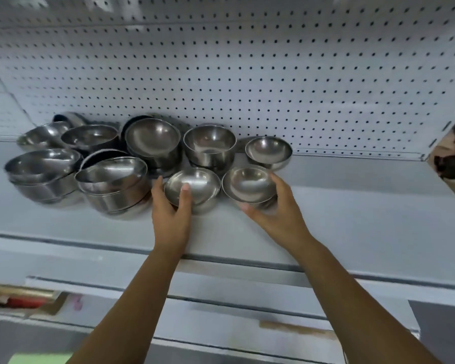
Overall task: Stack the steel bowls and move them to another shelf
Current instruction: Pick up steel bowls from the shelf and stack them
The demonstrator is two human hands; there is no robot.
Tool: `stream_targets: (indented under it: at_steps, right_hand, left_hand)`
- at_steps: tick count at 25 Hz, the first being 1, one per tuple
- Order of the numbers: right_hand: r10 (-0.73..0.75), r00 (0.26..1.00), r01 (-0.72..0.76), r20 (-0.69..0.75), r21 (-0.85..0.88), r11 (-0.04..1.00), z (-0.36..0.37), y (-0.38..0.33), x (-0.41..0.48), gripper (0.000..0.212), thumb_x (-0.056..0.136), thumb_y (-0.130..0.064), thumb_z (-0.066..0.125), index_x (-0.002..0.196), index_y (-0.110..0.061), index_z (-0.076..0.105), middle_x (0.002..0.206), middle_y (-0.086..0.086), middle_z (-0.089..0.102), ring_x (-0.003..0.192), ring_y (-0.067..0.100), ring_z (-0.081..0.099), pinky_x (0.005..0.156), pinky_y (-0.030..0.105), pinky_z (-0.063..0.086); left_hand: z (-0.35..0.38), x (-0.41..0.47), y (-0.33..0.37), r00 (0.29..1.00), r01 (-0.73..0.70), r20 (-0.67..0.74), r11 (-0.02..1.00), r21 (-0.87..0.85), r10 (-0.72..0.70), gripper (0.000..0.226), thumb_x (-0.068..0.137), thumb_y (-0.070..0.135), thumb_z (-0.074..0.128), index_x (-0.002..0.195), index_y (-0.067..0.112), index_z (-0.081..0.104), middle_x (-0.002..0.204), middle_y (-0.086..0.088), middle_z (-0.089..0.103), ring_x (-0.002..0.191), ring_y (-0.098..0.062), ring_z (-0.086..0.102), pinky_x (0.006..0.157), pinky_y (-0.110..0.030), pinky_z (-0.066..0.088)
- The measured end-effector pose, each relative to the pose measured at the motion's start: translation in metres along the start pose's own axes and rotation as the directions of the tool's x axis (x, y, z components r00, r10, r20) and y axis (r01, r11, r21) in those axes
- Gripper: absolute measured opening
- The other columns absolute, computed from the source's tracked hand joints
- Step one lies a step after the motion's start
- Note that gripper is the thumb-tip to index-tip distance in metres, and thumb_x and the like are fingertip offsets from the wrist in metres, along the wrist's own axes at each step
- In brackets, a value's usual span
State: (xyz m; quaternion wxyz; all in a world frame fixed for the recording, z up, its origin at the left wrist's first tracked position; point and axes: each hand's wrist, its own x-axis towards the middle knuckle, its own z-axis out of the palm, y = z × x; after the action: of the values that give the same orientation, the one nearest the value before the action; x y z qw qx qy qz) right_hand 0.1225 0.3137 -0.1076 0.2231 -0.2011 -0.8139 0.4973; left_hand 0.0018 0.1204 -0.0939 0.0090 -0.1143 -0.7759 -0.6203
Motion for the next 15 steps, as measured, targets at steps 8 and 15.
stream_targets:
  at_steps: [8, 15]
  right_hand:
    - [0.067, 0.967, -0.038, -0.246, 0.118, 0.992, 0.001, -0.004, -0.006, 0.029, 0.076, -0.037, 0.09, 0.095, -0.024, 0.073, 0.102, -0.013, 0.073, 0.096, 0.003, 0.069, 0.09, 0.02, 0.051]
    - [-0.009, 0.935, 0.125, -0.355, 0.307, 0.944, 0.02, -0.035, -0.015, 0.046, 0.078, -0.046, 0.084, 0.105, -0.012, 0.068, 0.096, -0.006, 0.071, 0.09, 0.007, 0.067, 0.092, 0.022, 0.053]
  left_hand:
    - [0.0, 0.008, 0.0, 0.986, 0.141, -0.065, 0.976, -0.164, -0.153, 0.05, 0.106, 0.036, 0.049, 0.152, 0.018, 0.041, 0.121, 0.011, 0.056, 0.118, -0.012, 0.055, 0.098, -0.026, 0.041]
    - [-0.006, 0.01, -0.011, 0.995, 0.09, -0.02, 0.963, -0.252, -0.098, 0.04, 0.11, 0.034, 0.039, 0.097, 0.018, 0.072, 0.094, 0.007, 0.073, 0.089, -0.002, 0.064, 0.081, -0.019, 0.047]
